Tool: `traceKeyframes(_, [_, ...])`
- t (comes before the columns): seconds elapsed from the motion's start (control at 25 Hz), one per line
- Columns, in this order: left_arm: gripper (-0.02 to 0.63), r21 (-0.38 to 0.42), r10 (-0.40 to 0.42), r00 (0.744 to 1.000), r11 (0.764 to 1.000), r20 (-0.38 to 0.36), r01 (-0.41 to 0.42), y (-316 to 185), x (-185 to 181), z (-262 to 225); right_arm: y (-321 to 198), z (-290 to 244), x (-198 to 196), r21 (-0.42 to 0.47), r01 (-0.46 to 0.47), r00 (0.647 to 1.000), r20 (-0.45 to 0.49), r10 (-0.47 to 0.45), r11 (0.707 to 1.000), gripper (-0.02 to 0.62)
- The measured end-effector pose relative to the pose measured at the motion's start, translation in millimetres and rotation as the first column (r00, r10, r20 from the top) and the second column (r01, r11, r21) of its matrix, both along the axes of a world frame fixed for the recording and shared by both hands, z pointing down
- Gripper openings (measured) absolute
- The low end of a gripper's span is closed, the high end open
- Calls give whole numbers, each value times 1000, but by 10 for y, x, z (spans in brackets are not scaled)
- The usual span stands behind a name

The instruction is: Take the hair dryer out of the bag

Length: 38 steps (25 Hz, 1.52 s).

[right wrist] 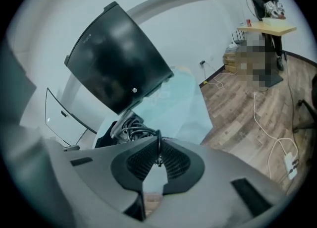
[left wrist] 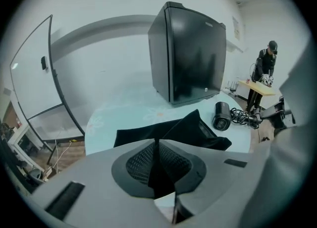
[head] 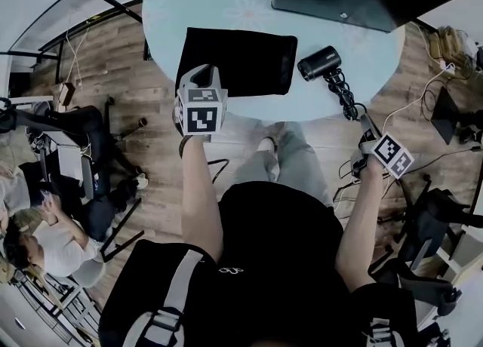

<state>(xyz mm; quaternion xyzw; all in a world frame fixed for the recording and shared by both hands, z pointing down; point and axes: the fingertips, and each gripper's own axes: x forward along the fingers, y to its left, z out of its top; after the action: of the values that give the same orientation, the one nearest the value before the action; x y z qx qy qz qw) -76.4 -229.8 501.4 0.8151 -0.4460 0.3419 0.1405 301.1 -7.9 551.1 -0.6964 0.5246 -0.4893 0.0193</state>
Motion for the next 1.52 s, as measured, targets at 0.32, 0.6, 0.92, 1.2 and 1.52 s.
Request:
traceKeyframes(0.32, [2, 24, 83, 992, 996, -92, -81, 200, 463, -126, 168, 109, -763, -55, 174, 981, 96, -169, 983, 32])
traceKeyframes(0.6, [2, 60, 98, 982, 994, -158, -90, 265, 657, -296, -83, 89, -1253, -36, 336, 937, 117, -330, 941, 56])
traceKeyframes(0.92, [2, 90, 52, 983, 995, -177, -36, 102, 309, -520, -589, 96, -1382, -57, 375, 927, 42, -373, 925, 69])
traceKeyframes(1.2, [2, 134, 29, 966, 991, -256, 5, 34, 314, -698, -565, 214, -1381, -175, 461, 875, -74, -479, 870, 95])
traceKeyframes(1.52, [0, 200, 140, 939, 977, -313, -79, 0, 748, -1061, -448, -38, -1233, -340, 535, 771, -177, -611, 773, 3])
